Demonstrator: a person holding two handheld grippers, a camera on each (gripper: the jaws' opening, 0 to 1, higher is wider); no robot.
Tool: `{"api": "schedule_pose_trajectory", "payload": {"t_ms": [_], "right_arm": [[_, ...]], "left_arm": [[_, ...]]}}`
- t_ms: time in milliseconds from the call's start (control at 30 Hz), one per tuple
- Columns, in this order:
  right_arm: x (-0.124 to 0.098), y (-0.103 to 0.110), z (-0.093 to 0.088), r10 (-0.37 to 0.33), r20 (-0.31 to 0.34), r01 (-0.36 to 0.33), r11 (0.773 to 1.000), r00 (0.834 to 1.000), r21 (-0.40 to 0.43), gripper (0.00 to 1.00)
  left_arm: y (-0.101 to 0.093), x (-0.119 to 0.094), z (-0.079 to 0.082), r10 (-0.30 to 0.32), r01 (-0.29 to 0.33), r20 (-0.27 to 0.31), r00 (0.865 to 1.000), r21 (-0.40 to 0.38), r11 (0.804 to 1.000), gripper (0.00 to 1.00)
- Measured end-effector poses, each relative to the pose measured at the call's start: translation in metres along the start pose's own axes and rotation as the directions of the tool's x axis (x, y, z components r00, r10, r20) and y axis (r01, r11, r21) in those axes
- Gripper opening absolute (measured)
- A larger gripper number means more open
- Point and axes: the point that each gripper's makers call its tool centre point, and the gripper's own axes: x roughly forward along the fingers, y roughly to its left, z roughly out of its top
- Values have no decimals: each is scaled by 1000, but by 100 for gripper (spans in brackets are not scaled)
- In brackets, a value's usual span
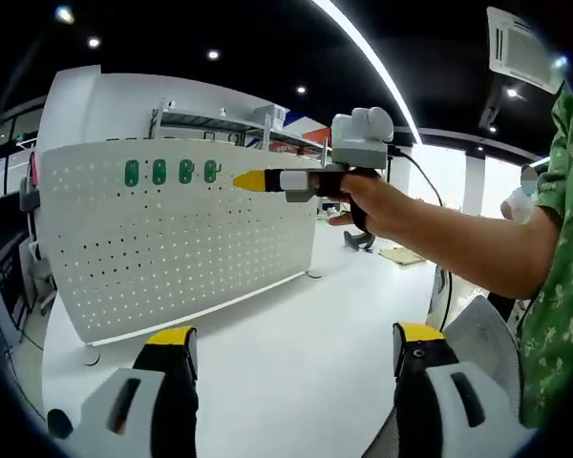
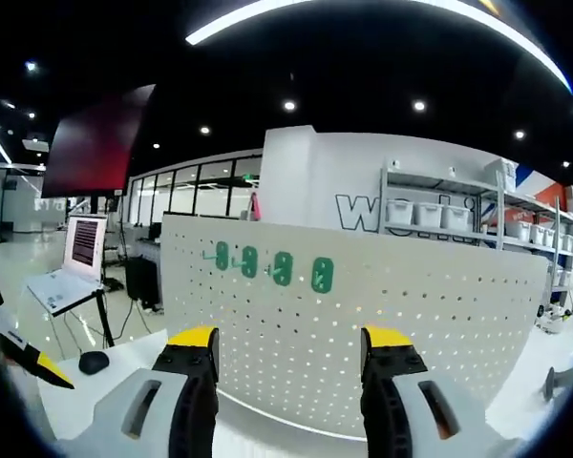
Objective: Insert the hook assembly into the mounting plate slot until the hook locks in place.
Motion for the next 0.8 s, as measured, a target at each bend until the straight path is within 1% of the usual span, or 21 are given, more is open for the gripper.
{"api": "schedule_pose_trajectory", "payload": {"t_ms": [33, 200, 467, 600, 700, 800], "right_arm": [[-4, 0, -1, 5, 1, -5, 1000, 1000, 10, 61], [-27, 1, -6, 15, -7, -15, 1000, 1000, 3, 61], [-62, 5, -11, 34, -5, -34, 999, 999, -6, 61], [-81, 12, -20, 52, -19, -52, 999, 998, -12, 61], [-97, 15, -27, 67, -24, -67, 998, 997, 11, 61], [-110, 18, -35, 77, -33, -76, 997, 997, 15, 61]], "left_arm": [[-1, 0, 0, 4, -4, 0, 1000, 3, 1000, 87], [-7, -3, 2, 18, -18, 6, 1000, 8, 1000, 87], [-17, -5, 0, 38, -38, 11, 999, 4, 999, 87], [-22, -6, -3, 48, -48, 14, 999, -1, 999, 87], [-24, -8, -6, 55, -55, 15, 998, -8, 998, 87], [-26, -10, -7, 62, -62, 17, 998, -12, 998, 87]]}}
